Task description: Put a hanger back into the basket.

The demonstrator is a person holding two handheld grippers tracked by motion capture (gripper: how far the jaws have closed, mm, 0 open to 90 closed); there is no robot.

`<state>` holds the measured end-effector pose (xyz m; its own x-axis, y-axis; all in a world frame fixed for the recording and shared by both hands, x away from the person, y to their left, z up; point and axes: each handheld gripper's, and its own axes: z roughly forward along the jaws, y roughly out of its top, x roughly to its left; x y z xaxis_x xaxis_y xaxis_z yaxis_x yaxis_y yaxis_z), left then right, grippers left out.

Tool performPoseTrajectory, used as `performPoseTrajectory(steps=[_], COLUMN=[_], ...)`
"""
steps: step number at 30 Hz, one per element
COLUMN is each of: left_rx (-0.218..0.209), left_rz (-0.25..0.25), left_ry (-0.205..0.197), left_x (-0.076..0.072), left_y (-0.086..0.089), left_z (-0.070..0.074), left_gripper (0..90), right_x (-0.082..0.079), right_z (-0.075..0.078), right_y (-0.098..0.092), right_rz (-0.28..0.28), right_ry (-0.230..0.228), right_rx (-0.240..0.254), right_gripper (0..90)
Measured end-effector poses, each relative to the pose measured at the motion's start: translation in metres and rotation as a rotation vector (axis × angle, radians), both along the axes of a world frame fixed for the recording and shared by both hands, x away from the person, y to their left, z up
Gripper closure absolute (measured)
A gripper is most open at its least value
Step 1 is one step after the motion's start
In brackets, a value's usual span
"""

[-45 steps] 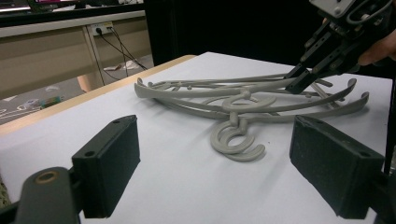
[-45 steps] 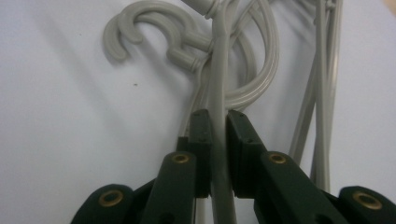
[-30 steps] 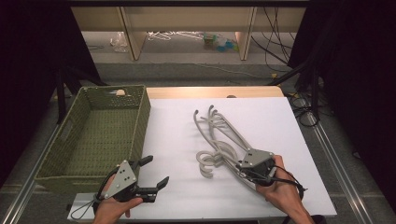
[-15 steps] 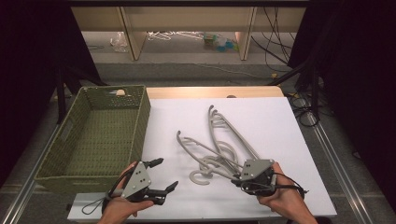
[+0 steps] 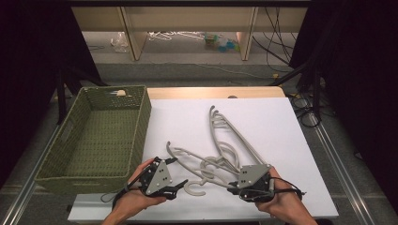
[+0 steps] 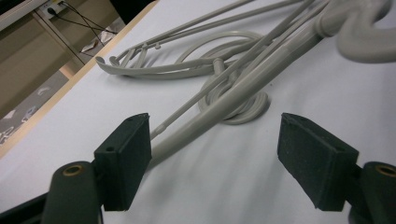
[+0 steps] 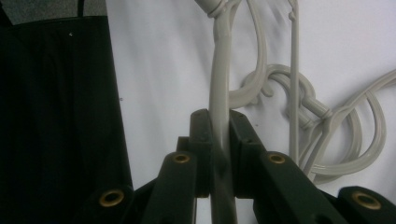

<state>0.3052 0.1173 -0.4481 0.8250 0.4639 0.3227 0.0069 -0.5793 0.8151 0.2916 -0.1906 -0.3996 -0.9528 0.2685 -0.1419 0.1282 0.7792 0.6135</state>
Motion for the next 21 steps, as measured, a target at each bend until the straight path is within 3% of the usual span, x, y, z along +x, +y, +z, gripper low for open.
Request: performPoseTrajectory(steps=[2,6,12,18,21], left_rx=[0.038,0.064,0.11,0.169,0.218], left_rz=[-0.023,-0.075,-0.167,-0.237,-0.276], left_ry=[-0.019,-0.027,-0.042,-0.06,-0.099], left_x=[0.001,0.003,0.002,0.004,0.003], left_y=[-0.002,-0.008,-0.014,-0.017,-0.019], left_z=[0.0,-0.001,-0.003,-0.003,-0.001], left_gripper=[28.2,31.0,42.2,61.5,67.0], right_x=[-0.001,-0.003,-0.005,-0.005,-0.005], right_z=[0.0,-0.001,-0.001,-0.001,-0.001], right_y=[0.001,0.004,0.005,0.006,0.006], right_rz=[0.013,0.041,0.065,0.086,0.094], right_ry=[0.006,0.008,0.019,0.022,0.022], right_rx=[0.0,-0.006,-0.004,0.002,0.0], right_gripper=[82.2,82.2,82.2,82.1,82.1])
